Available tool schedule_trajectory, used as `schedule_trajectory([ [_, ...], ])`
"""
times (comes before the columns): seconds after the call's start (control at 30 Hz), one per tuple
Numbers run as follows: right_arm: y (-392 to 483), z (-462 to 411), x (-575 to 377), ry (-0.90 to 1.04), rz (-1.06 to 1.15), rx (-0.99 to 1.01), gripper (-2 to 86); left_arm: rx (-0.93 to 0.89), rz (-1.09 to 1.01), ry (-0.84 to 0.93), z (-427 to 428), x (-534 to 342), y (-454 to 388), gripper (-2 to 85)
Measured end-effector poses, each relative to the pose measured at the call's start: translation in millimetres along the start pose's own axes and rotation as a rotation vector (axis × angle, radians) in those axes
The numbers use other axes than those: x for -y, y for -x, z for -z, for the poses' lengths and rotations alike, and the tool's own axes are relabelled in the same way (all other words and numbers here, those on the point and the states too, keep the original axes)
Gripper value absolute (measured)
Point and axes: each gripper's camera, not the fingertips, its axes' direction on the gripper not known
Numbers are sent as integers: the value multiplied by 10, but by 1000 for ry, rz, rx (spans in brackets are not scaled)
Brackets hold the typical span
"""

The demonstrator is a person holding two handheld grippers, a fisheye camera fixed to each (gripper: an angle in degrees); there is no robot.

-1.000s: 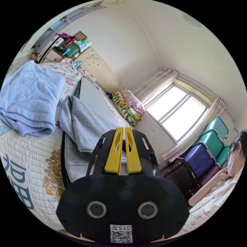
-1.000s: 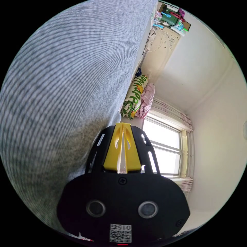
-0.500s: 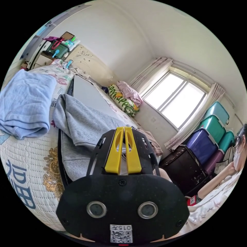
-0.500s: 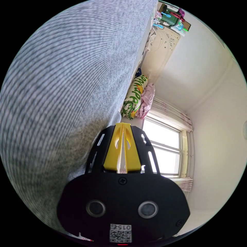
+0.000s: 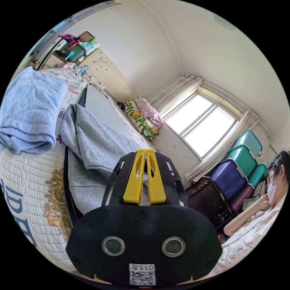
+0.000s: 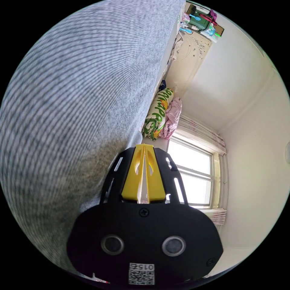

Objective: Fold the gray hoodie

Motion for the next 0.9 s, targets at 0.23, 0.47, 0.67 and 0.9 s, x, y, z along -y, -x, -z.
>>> schedule_trajectory([
  [0.23, 24, 185, -58, -1, 1, 1, -10, 0, 4, -18, 139, 120, -15, -9],
  [0.47, 39, 410, -102, -1, 1, 1, -10, 62, -39, -21, 351, 181, -77, -8],
  [0.67, 40, 660, -139, -2, 1, 2, -10, 30, -130, -51, 690, 132, -141, -6],
  [0.9, 22, 1020, -183, -3, 1, 3, -10, -34, -135, -98, 780, 187, 150, -2],
])
